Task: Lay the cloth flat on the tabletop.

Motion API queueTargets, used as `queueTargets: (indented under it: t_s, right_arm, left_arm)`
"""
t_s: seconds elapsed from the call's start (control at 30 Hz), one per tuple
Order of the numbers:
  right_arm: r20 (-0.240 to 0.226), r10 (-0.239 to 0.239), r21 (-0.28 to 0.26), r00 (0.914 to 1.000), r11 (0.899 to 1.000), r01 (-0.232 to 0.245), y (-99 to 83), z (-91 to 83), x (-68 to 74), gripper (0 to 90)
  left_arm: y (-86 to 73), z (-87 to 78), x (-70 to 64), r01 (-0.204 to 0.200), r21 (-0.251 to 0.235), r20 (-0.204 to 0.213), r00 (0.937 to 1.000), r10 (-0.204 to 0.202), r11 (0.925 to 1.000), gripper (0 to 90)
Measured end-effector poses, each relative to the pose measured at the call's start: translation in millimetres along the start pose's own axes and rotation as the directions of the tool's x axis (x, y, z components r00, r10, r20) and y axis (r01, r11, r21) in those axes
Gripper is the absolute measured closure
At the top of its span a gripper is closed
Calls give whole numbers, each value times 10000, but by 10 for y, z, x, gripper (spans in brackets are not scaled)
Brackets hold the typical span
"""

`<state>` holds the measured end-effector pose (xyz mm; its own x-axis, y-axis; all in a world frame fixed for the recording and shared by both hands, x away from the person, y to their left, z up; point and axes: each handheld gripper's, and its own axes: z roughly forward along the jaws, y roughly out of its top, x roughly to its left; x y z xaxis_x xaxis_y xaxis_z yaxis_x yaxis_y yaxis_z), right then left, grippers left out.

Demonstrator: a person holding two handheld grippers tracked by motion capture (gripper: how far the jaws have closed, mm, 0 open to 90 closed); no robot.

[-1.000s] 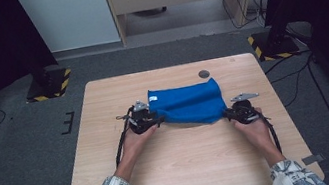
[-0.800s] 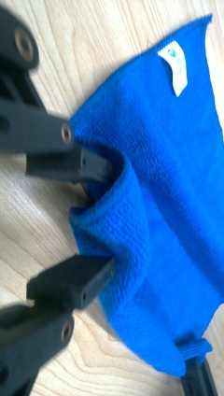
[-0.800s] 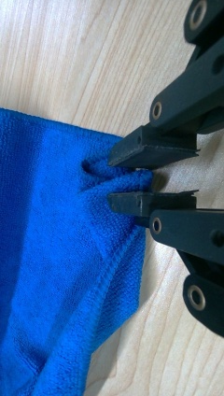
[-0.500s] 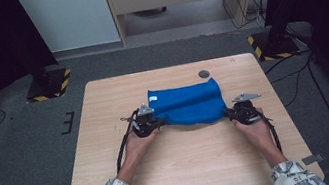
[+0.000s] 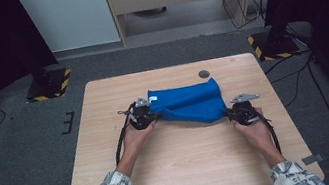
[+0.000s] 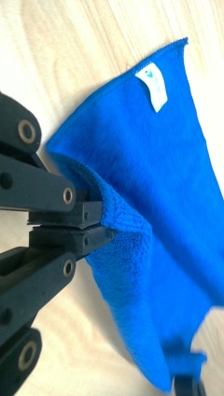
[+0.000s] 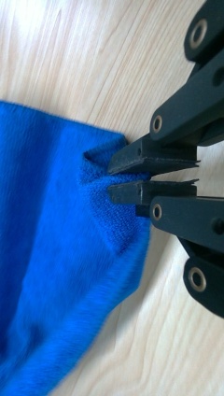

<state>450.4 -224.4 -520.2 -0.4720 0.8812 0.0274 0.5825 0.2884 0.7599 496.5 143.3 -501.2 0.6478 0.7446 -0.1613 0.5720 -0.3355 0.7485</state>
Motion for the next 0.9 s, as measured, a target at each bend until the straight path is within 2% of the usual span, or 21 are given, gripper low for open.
queueTargets:
  t_s: [0.1, 0.17, 0.27, 0.4, 0.57, 0.6, 0.63, 0.7, 0.73, 0.83, 0.9]
  right_arm:
    - [172, 30, 91, 9998, 10000, -32, -10, 28, -40, 844]
    - [212, 3, 89, 9998, 10000, -5, -9, 34, -57, 847]
    - [340, 234, 93, 9991, 9997, -238, -5, 51, -114, 857]
    - [342, 349, 123, 9988, 9993, -354, -16, 64, -148, 857]
    - [339, 408, 132, 9986, 9991, -412, -17, 59, -159, 826]
    - [313, 460, 74, 9985, 9989, -463, -14, 53, -160, 805]
    - [333, 535, -51, 9980, 9986, -533, -7, 38, -165, 744]
    - [257, 636, -103, 9976, 9979, -633, -6, 33, -170, 741]
    - [195, 674, -148, 9975, 9976, -671, -5, 32, -175, 744]
    - [250, 530, -238, 9983, 9983, -524, 2, 9, -172, 840]
    - [239, 493, -282, 9985, 9984, -487, 14, -22, -157, 849]
  left_arm:
    - [52, 131, 20, 30, 264, -236, 9997, -24, 9996, 888]
    - [64, 163, 23, 44, 227, -341, 9994, -36, 9997, 891]
    - [97, 273, 67, 360, 337, -435, 9985, -345, 9988, 892]
    - [94, 332, 95, 237, 588, -575, 9981, -203, 9980, 893]
    - [65, 380, 140, 470, 547, -486, 9978, -443, 9974, 890]
    - [58, 386, 143, 425, 590, -493, 9980, -396, 9974, 888]
    - [52, 388, 144, 430, 564, -420, 9983, -406, 9975, 866]
    - [48, 385, 134, 428, 516, -301, 9987, -413, 9978, 845]
    - [47, 379, 123, 369, 527, -255, 9990, -356, 9979, 834]
    - [48, 343, 83, 127, 644, -291, 9995, -109, 9978, 892]
    - [38, 272, 50, 19, 682, -289, 9996, 1, 9977, 893]
